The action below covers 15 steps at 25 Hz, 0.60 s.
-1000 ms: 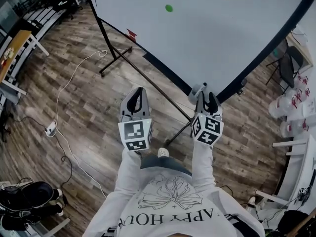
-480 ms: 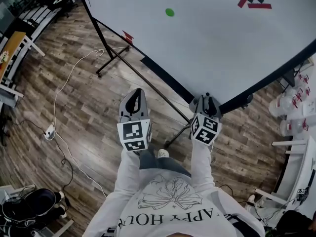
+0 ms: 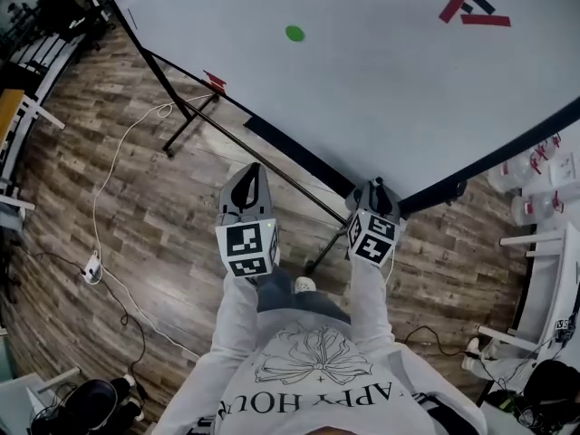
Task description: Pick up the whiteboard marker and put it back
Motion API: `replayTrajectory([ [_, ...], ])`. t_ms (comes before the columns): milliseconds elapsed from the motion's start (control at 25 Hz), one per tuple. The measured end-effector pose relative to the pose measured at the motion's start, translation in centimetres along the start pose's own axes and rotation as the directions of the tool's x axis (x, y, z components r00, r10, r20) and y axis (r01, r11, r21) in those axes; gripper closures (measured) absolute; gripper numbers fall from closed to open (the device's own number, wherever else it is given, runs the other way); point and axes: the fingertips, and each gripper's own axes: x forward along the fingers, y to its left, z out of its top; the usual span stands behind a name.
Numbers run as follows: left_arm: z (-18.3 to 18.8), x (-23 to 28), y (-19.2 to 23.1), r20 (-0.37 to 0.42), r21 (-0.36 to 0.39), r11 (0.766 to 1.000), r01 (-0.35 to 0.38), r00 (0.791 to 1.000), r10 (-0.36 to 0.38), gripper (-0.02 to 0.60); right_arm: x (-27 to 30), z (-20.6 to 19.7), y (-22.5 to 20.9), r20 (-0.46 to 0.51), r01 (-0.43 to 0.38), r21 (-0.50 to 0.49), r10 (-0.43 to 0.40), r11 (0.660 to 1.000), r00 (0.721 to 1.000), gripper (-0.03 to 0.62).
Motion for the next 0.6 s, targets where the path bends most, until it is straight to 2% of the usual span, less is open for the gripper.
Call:
replayTrajectory([
  [320,0.1,1.6,0.4,-0.004,-0.012,0.999,0.030,1.000,-0.030,0.572,-0.4,0.8,0.2,0.033,0.008,0.030,-0.009,1.000,0.999,0.530],
  [600,0.8,1.4,0.5,0.015,-0.028,0.999,0.046,0.999,-0.046,0.572,-2.9,4.3,1.4,0.124,0.036,-0.047,-0.030,0.998,0.992,0.530],
])
